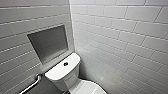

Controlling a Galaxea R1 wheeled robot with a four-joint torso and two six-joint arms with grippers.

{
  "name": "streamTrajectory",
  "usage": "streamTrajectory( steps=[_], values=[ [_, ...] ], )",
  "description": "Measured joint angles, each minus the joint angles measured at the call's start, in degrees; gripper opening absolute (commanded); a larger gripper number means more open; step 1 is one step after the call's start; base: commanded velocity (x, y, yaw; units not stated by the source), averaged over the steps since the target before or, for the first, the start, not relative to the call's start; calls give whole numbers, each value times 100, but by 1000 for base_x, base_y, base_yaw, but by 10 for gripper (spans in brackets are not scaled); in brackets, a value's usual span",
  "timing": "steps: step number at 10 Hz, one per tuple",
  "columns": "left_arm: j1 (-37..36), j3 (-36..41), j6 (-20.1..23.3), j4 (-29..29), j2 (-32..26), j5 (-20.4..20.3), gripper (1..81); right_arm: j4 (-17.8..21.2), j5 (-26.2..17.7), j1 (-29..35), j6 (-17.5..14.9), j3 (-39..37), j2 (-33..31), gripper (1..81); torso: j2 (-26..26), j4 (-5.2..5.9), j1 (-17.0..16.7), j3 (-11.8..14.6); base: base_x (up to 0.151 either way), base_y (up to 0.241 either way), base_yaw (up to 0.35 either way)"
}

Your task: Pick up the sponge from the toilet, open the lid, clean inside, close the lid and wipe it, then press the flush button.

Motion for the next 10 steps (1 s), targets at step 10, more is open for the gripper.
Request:
streamTrajectory(
  steps=[10],
  values=[
    [-96, -7, 0, 0, 30, -26, 811, -63, -84, 196, 149, 41, 54, 811, 0, 0, 7, -568, 0, 0, 0]
  ],
)
